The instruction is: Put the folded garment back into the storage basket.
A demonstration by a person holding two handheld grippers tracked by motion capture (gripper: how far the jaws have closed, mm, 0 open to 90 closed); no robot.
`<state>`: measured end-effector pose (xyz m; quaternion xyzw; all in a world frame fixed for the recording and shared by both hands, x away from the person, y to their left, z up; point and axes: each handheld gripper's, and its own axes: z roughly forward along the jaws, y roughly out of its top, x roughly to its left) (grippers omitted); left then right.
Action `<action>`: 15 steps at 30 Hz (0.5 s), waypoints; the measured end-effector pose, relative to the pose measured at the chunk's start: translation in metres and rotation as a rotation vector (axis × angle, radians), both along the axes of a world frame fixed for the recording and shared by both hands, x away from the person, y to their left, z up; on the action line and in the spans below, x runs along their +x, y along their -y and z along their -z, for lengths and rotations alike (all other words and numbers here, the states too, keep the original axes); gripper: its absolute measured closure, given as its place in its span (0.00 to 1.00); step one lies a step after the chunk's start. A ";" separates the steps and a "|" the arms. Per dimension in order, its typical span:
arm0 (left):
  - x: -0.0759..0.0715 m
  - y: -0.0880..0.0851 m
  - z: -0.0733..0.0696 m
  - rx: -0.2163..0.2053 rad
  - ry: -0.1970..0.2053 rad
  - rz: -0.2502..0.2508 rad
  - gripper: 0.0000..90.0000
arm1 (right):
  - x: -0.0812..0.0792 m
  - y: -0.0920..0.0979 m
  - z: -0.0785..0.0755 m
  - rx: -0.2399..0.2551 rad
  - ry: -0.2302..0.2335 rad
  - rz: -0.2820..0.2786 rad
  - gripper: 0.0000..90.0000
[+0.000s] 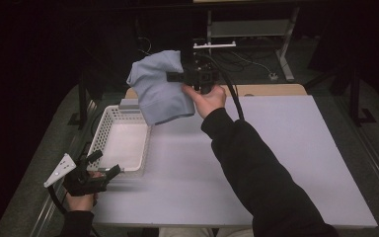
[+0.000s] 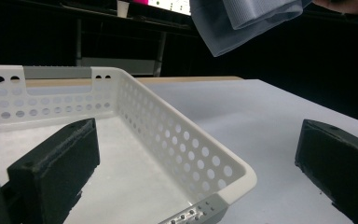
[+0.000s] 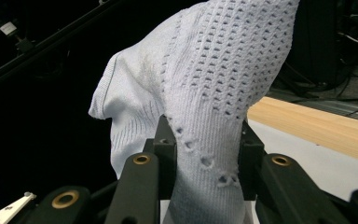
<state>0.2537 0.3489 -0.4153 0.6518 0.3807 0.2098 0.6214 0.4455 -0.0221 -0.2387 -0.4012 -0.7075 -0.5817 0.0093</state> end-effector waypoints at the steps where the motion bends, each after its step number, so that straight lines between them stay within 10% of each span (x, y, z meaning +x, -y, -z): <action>1: 0.000 0.000 0.000 -0.002 0.000 0.001 0.00 | 0.000 -0.002 0.000 -0.002 0.002 -0.004 0.76; 15: 0.000 -0.001 0.000 -0.002 0.008 0.000 0.00 | 0.005 -0.030 0.002 0.006 -0.013 -0.032 0.76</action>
